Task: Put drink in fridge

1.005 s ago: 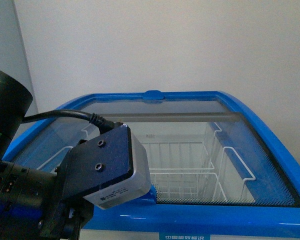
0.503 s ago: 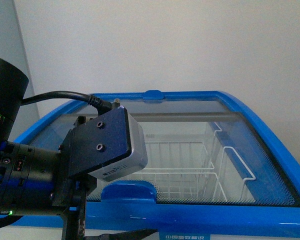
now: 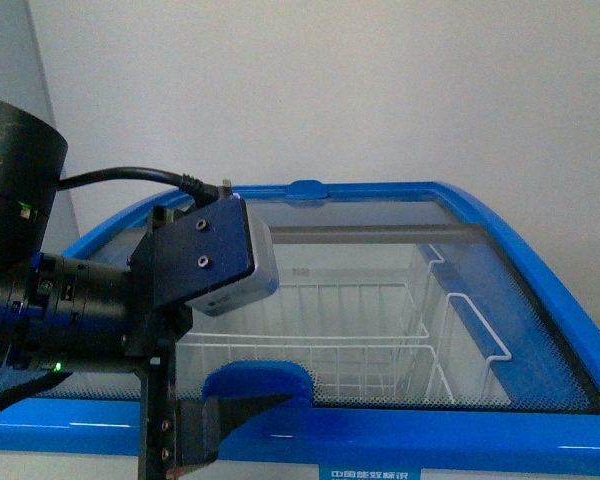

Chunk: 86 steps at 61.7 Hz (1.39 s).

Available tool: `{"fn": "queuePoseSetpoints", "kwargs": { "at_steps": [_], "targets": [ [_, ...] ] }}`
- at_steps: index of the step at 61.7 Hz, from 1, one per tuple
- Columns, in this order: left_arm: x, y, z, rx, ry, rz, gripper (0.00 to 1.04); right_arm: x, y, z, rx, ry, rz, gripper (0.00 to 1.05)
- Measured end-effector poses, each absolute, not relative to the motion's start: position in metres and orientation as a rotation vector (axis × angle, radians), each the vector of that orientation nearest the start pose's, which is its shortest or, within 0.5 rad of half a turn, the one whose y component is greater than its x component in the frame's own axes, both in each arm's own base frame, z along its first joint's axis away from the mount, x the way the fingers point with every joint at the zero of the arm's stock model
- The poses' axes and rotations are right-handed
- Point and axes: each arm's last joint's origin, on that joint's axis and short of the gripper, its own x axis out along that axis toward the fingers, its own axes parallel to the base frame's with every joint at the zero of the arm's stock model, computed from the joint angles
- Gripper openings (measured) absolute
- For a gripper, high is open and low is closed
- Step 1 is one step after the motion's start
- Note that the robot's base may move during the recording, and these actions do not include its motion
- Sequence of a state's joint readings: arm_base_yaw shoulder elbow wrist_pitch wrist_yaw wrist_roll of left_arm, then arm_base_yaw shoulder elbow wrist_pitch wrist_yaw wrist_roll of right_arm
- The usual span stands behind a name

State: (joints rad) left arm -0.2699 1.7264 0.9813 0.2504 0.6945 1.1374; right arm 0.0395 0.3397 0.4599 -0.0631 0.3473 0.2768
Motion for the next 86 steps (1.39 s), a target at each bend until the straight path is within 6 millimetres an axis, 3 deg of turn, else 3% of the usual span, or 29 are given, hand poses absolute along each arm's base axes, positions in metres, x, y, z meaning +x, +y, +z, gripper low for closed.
{"fn": "queuePoseSetpoints", "kwargs": {
  "at_steps": [40,63,77,86],
  "targets": [
    [0.387,-0.122,0.199,0.965,-0.128,-1.061,0.97,0.102,-0.006,0.286,0.285,-0.098,-0.298,0.46],
    [0.443,-0.131,0.221,1.163,-0.215,-0.735,0.97,0.102,-0.006,0.286,0.286,-0.099,-0.298,0.46],
    [0.463,-0.142,0.222,1.245,-0.286,-0.595,0.97,0.102,-0.006,0.286,0.285,-0.098,-0.298,0.46],
    [0.477,-0.153,0.234,1.265,-0.394,-0.38,0.97,0.102,-0.006,0.286,0.286,-0.098,-0.298,0.46]
  ]
}}
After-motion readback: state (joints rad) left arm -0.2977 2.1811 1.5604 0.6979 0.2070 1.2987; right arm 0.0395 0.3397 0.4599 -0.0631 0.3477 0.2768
